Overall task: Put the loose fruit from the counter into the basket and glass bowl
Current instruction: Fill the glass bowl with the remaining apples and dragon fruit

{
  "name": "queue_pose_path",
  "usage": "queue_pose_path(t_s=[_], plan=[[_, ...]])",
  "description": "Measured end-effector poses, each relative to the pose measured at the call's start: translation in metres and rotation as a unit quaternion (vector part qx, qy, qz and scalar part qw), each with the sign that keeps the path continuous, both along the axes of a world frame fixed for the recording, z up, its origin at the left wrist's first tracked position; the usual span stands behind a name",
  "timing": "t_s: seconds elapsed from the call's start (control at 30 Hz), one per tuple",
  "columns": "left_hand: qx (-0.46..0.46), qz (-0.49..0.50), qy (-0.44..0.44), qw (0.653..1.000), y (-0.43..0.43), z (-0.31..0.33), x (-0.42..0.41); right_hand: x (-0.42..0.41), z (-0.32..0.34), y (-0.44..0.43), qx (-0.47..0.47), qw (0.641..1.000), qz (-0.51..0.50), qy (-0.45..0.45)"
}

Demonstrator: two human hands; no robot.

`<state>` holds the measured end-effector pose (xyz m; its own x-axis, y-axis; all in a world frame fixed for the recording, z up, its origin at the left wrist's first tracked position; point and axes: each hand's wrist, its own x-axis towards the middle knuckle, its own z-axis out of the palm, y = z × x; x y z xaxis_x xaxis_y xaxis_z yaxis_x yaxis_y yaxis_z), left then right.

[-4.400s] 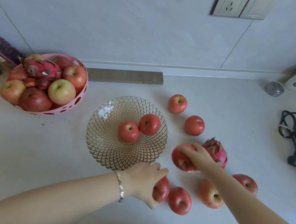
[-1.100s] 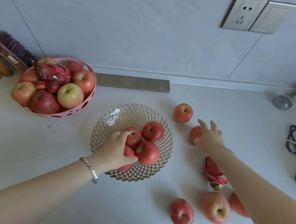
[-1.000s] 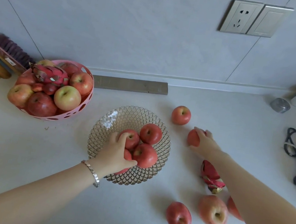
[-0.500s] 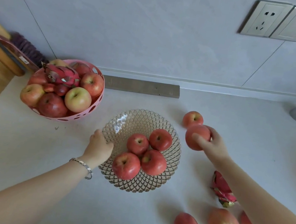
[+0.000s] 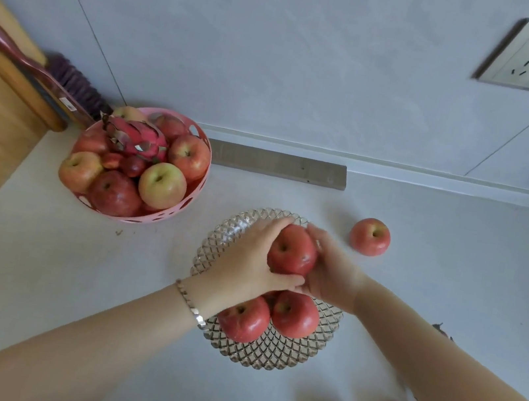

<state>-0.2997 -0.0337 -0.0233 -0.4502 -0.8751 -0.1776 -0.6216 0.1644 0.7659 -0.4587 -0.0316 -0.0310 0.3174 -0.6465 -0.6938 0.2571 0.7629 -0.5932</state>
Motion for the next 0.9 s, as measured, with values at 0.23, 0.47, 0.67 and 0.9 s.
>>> queue_pose_path(t_s=[0.23,0.47,0.67,0.9], plan=[[-0.015,0.080,-0.099,0.992,-0.015,-0.021,0.020,-0.030,-0.022,-0.049,-0.218,0.758,0.005,0.614],[-0.038,-0.038,-0.280,0.959,-0.014,-0.031,0.051,-0.084,-0.074,-0.076,-0.018,0.728,0.167,0.665],[-0.027,-0.102,-0.333,0.937,-0.013,-0.043,0.053,-0.089,-0.072,-0.063,-0.087,0.754,0.054,0.649],[0.020,-0.083,-0.264,0.961,-0.014,-0.046,0.060,-0.038,-0.024,-0.057,-0.274,0.762,0.022,0.586]])
